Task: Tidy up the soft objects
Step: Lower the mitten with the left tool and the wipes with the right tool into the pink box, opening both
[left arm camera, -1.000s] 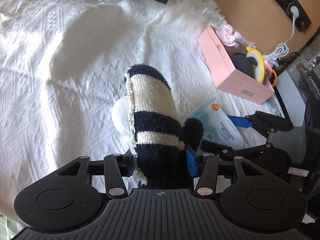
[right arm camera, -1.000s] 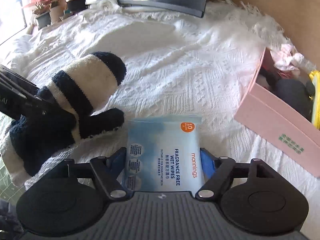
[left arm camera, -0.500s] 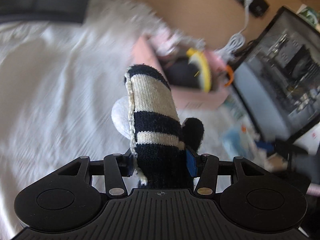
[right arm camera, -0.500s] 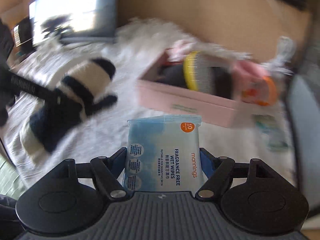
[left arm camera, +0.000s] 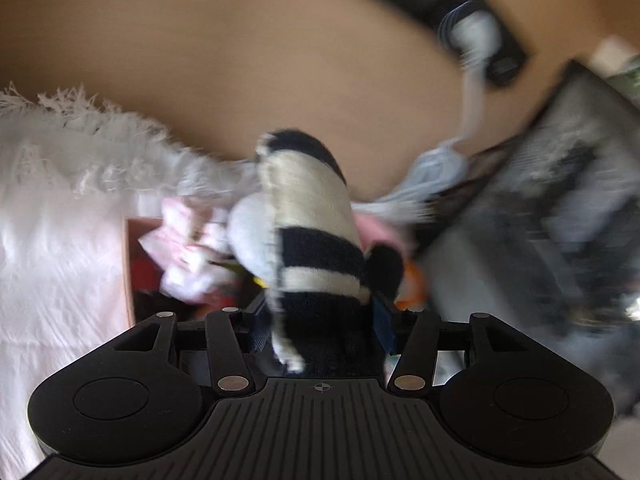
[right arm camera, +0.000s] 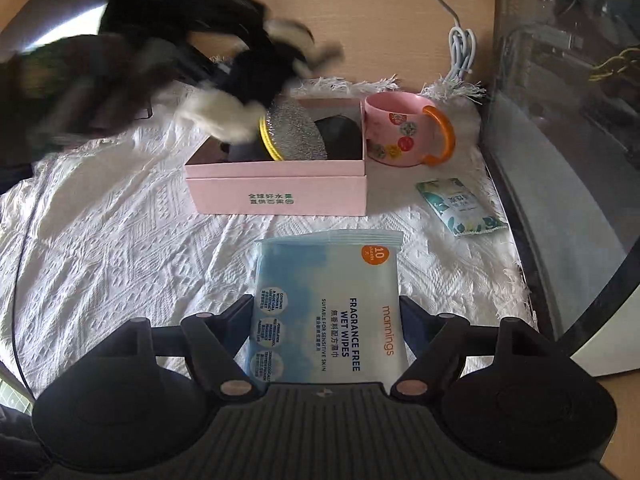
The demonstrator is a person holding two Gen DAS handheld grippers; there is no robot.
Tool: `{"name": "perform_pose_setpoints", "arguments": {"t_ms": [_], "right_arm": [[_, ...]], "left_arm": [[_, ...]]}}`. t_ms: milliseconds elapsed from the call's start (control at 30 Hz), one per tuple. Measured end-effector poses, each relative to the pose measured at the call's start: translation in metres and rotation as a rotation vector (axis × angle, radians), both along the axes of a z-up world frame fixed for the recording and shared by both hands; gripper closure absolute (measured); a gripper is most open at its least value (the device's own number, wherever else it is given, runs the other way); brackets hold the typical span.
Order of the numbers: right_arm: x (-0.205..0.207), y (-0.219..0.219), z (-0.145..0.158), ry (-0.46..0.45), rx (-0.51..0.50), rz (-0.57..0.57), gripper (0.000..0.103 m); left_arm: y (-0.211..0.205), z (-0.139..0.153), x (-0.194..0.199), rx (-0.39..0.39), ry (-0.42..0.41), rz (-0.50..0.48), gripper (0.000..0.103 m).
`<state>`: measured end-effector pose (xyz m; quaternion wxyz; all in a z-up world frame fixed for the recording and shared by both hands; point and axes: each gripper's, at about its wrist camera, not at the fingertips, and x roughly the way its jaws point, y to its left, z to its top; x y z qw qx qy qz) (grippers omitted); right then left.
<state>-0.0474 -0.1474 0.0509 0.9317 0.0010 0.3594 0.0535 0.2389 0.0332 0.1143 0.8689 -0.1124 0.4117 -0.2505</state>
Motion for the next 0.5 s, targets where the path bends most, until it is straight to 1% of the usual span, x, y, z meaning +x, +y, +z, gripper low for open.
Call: {"name": "perform_pose_setpoints", "arguments": {"t_ms": [33,67,133,200,267,367,400,467,500], "right_arm": [[0.002,-0.002,0.0,-0.004,0.002,-0.002,0.027],[0.006,-0.004,0.0,-0.01,0.008,-0.005,0.027],[0.017,-0.011,0.005,-0.024,0.04,-0.024,0.027],[0.036,-0.017,0.014,-0.044,0.088,-0.042,0.027],[0.055,-0.02,0.027,-0.088,0.122,-0.043,0.027],[0.095,-0.017,0.048,-0.167,0.157,-0.027,0.027],[0.111,-0.014,0.051,-0.181,0.171,-0.021,0.027],[0.148,-0.007,0.054,-0.195,0.212,-0.002,0.027],[0.167,-0.003,0.052,-0.197,0.236,0.007,0.027]], "left_arm": [[-0.006,-0.008,0.007,0.063,-0.003,0.032,0.048],[-0.011,-0.014,0.012,0.098,-0.01,0.045,0.043],[-0.015,-0.019,0.019,0.115,-0.041,0.054,0.04],[-0.013,-0.016,0.022,0.126,-0.054,0.078,0.037],[-0.007,-0.008,0.021,0.116,-0.052,0.096,0.043],[0.009,0.004,0.004,0.133,-0.069,0.078,0.044],[0.011,0.007,-0.002,0.142,-0.075,0.074,0.046],[0.019,0.006,-0.012,0.145,-0.084,0.066,0.053],[0.023,0.003,-0.015,0.146,-0.086,0.068,0.055]]}}
